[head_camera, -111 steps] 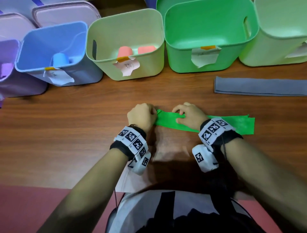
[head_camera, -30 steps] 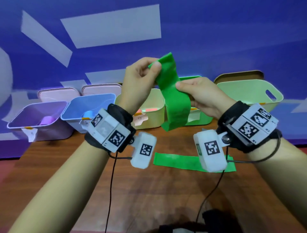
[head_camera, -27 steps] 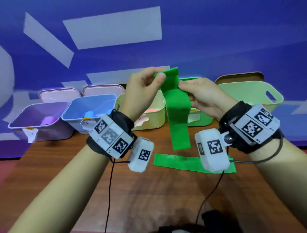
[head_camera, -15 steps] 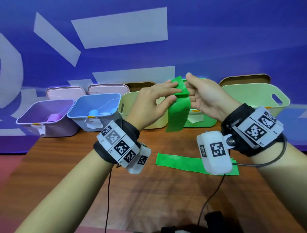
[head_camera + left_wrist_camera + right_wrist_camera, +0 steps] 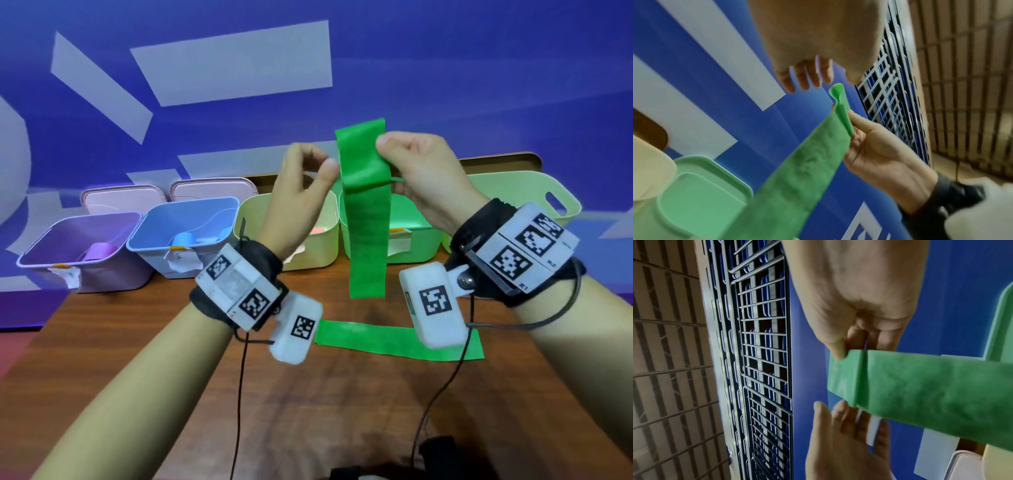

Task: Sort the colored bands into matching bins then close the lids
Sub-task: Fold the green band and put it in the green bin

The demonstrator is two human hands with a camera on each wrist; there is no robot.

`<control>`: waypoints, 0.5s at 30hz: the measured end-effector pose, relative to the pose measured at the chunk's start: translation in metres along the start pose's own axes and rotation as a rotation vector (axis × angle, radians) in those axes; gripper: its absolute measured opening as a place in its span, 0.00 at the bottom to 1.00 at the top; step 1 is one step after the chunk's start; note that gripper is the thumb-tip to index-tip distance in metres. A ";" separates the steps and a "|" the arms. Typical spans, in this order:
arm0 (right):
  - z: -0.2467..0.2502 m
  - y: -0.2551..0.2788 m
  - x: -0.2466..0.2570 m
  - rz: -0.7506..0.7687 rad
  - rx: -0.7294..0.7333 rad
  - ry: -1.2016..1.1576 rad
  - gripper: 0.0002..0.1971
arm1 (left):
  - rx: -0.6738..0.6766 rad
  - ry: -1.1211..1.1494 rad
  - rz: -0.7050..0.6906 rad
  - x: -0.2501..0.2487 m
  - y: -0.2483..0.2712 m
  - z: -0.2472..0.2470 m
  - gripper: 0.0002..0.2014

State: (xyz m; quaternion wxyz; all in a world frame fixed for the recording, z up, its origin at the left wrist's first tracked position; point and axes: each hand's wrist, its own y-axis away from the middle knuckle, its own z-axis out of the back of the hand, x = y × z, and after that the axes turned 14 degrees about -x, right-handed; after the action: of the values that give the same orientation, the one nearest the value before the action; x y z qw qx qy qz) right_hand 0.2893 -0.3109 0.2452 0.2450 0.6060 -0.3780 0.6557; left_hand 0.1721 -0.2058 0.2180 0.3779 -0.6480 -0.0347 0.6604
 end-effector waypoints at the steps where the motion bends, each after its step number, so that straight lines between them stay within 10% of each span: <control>1: -0.003 -0.001 0.005 0.043 -0.014 0.001 0.13 | 0.063 0.060 0.120 -0.002 -0.004 -0.002 0.15; 6: -0.013 -0.007 0.017 0.174 -0.079 0.040 0.20 | 0.151 0.176 0.252 -0.012 -0.012 -0.008 0.08; 15: -0.004 -0.014 0.020 0.245 -0.088 0.118 0.03 | 0.195 0.174 0.374 -0.008 -0.017 -0.003 0.10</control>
State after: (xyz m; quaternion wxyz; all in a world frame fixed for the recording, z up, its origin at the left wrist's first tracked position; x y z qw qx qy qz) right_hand 0.2953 -0.3024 0.2682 0.2113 0.5043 -0.4625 0.6980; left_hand 0.1813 -0.1992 0.2331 0.3115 -0.6580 0.1827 0.6607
